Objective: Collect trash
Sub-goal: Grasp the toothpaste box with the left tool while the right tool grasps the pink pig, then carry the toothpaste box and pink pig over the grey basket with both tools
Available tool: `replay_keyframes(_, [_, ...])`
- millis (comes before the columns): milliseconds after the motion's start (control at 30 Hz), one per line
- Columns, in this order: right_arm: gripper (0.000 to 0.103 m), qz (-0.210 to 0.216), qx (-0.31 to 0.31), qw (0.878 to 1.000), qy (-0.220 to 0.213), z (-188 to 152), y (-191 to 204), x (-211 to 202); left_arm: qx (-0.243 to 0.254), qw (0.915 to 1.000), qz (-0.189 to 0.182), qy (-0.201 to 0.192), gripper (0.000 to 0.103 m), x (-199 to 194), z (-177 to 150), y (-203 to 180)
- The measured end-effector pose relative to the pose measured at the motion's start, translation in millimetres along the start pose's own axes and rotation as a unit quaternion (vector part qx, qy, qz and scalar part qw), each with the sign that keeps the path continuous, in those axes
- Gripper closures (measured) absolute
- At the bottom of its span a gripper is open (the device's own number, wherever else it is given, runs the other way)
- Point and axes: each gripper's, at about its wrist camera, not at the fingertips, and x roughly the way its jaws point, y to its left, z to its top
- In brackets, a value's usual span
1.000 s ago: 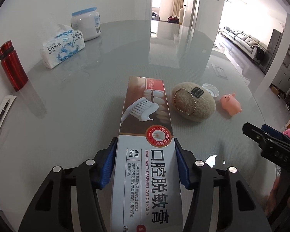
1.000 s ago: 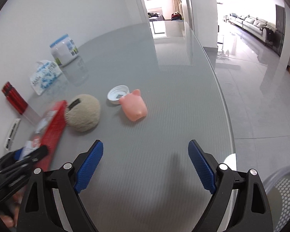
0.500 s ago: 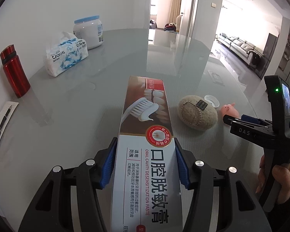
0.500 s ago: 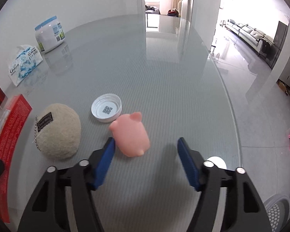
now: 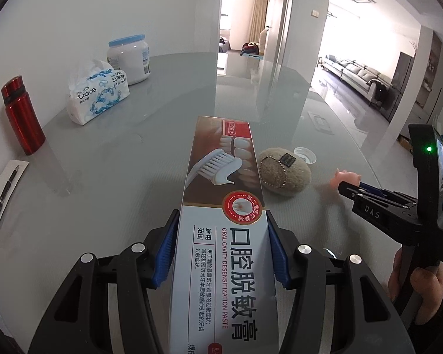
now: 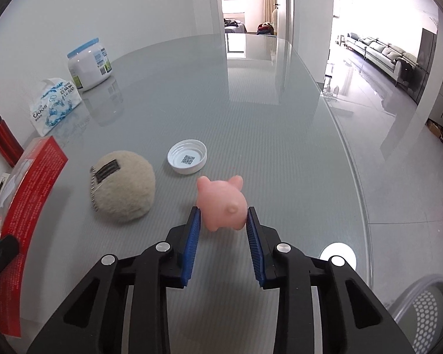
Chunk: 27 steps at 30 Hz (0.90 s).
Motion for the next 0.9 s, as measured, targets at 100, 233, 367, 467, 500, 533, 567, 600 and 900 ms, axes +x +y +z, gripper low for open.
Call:
replay_keyframes(100, [0.074, -0.001, 0.006, 1.0, -0.006, -11.0, 0.9, -14.5, 0.005, 0.9999, -0.009, -0.002, 0.05, -6.1, -4.0, -5.7])
replay_keyframes(233, [0.075, -0.003, 0.014, 1.0, -0.013, -26.1, -0.8, -32.4, 0.015, 0.9996, -0.024, -0.004, 0.05, -12.9, -11.1, -14.5])
replay_keyframes(367, [0.075, -0.002, 0.027, 0.999, -0.017, -40.3, -5.6, -47.2, 0.023, 0.999, -0.038, -0.004, 0.05, -18.8, -18.1, -22.2])
replay_keyframes(467, [0.075, -0.003, 0.033, 0.999, -0.024, -49.6, -8.3, -60.5, 0.03, 0.9985, -0.045, -0.007, 0.05, -24.6, -21.8, -27.6])
replay_keyframes(500, [0.075, -0.004, 0.035, 0.999, -0.027, -52.7, -9.8, -65.6, 0.033, 0.9983, -0.048, -0.008, 0.05, -26.3, -22.5, -29.6])
replay_keyframes(533, [0.075, -0.005, 0.038, 0.999, -0.03, -55.6, -12.2, -70.3, 0.036, 0.998, -0.051, -0.01, 0.05, -28.5, -23.6, -32.5])
replay_keyframes(567, [0.075, -0.006, 0.041, 0.999, -0.033, -58.1, -13.7, -74.9, 0.04, 0.9977, -0.054, -0.011, 0.05, -30.6, -24.6, -35.5])
replay_keyframes(600, [0.075, -0.007, 0.044, 0.998, -0.036, -60.3, -16.0, -79.7, 0.044, 0.9973, -0.058, -0.013, 0.05, -32.9, -25.6, -39.1])
replay_keyframes(900, [0.075, -0.033, 0.089, 0.994, -0.059, -95.6, -55.9, -128.9, 0.087, 0.9906, -0.105, -0.017, 0.05, -49.9, -35.5, -82.8])
